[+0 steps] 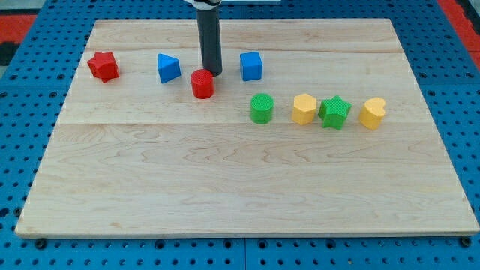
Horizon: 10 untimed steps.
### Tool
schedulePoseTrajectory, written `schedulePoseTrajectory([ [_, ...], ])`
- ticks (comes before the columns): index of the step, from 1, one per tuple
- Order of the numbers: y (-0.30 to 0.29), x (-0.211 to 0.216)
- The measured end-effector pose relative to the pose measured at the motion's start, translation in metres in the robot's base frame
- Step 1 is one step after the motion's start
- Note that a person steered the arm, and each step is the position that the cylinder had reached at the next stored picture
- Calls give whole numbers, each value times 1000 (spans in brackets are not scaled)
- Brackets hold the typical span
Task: Move the red circle into the green circle
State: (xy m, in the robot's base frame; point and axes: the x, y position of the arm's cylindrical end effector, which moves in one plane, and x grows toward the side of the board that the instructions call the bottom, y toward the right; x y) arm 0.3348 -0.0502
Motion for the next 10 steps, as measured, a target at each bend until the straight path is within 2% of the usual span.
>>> schedulePoseTrajectory([
  [1,-8,4],
  [3,-3,43],
  [6,-9,39],
  [8,-84,39],
  [9,-99,49],
  [10,-64,66],
])
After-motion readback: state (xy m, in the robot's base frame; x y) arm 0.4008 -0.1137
